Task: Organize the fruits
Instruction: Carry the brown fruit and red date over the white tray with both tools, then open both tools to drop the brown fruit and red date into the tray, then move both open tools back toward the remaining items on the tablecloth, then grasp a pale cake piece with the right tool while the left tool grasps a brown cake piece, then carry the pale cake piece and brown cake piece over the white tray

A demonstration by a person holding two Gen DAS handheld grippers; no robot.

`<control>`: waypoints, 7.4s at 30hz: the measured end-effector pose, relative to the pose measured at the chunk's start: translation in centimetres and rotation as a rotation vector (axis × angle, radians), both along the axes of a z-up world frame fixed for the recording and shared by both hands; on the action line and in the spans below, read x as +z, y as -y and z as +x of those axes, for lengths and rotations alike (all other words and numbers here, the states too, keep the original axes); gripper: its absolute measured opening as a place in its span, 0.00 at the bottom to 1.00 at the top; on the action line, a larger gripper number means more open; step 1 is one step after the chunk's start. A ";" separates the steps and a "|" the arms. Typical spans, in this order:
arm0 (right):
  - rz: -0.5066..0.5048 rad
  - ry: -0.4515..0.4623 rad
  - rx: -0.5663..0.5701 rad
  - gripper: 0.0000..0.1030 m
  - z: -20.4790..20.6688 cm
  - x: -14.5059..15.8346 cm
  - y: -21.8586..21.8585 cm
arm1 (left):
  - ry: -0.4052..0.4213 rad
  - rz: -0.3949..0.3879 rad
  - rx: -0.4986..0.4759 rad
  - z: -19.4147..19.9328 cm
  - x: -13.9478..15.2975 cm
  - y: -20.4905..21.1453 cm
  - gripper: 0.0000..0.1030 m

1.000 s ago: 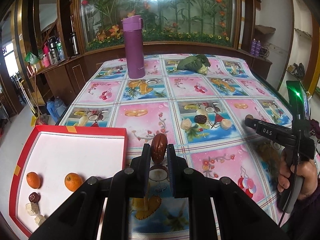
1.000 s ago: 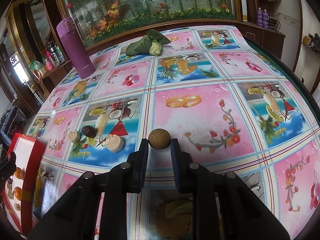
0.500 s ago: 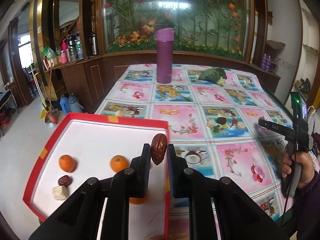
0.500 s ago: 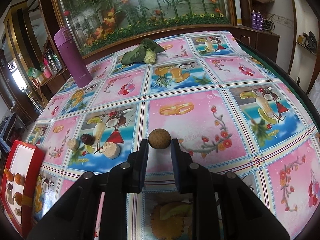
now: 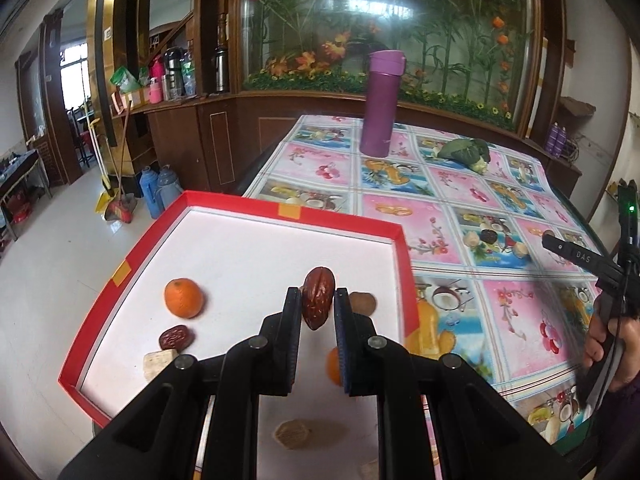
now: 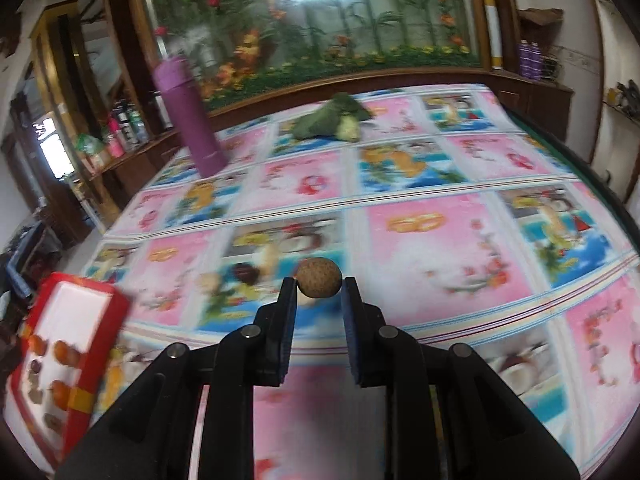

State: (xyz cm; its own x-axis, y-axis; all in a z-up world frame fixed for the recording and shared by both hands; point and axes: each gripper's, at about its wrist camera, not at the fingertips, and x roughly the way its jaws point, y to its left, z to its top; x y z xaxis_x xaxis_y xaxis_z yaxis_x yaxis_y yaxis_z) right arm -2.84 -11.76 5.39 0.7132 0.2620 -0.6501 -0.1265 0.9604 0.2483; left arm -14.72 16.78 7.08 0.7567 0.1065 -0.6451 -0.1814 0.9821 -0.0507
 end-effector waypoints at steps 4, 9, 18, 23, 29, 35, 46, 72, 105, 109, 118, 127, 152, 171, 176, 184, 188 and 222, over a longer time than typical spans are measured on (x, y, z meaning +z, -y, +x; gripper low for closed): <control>0.053 0.023 0.148 0.24 -1.6 0.9 -6.0 | -0.009 -0.012 0.034 -0.4 -0.3 -1.9 0.14; 0.130 0.036 0.389 0.24 -3.8 2.4 -14.9 | -0.016 -0.021 0.122 -1.1 -0.3 -5.4 0.14; 0.153 -0.011 0.685 0.24 -4.6 4.9 -26.4 | -0.035 -0.001 0.276 -1.8 0.0 -9.4 0.14; 0.119 -0.066 0.746 0.24 -5.4 2.7 -26.9 | -0.068 -0.001 0.294 -0.9 -0.7 -9.5 0.14; 0.096 -0.092 0.771 0.24 -6.4 1.2 -26.4 | -0.090 -0.003 0.269 0.0 -1.4 -8.8 0.14; 0.051 -0.072 0.820 0.24 -8.5 0.8 -27.0 | -0.110 -0.008 0.284 -0.4 -1.8 -9.3 0.14; -0.049 -0.056 0.869 0.24 -10.3 -0.6 -28.2 | -0.148 -0.018 0.286 -0.3 -2.7 -9.7 0.15; -0.131 -0.100 0.845 0.25 -10.1 -1.9 -28.8 | -0.157 0.028 0.297 -0.1 -3.1 -9.5 0.15; 0.058 -0.062 0.536 0.40 -1.5 2.3 -18.1 | -0.080 0.110 0.201 2.8 1.5 -4.8 0.79; 0.064 -0.075 0.452 0.42 0.4 2.3 -14.2 | -0.100 0.155 0.106 4.7 1.7 -1.6 0.81; 0.072 -0.127 0.213 0.43 6.0 1.7 -3.7 | -0.159 0.201 -0.036 7.9 1.2 3.3 0.81; 0.095 -0.226 0.108 0.43 8.5 -0.1 2.2 | -0.197 0.218 -0.137 8.8 0.5 7.3 0.81; -0.187 -0.288 0.171 0.37 7.5 -2.7 -1.3 | -0.246 0.180 -0.309 16.5 -3.6 14.0 0.81; -0.162 -0.296 0.139 0.26 7.8 -2.8 -0.4 | -0.285 0.146 -0.367 19.3 -5.3 16.3 0.56; -0.154 -0.303 0.136 0.26 7.8 -2.7 -0.4 | -0.282 0.128 -0.408 19.1 -5.3 16.9 0.35; -0.141 -0.295 0.133 0.26 7.7 -2.5 -0.3 | -0.287 0.117 -0.419 18.7 -5.2 17.5 0.20; -0.141 -0.291 0.133 0.26 7.7 -2.3 -0.3 | -0.267 0.109 -0.386 18.0 -4.4 16.8 0.20; -0.077 -0.089 0.140 0.26 4.8 -0.4 -2.6 | -0.015 0.117 -0.062 4.4 3.3 6.2 0.19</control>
State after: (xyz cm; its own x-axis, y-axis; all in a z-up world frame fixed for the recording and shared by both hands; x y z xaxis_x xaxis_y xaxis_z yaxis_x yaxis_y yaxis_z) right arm 1.93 -9.20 4.98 0.6120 0.3016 -0.7311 -0.2407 0.9516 0.1910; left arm -10.33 10.59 10.40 0.7543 0.1348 -0.6425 -0.1197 0.9905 0.0673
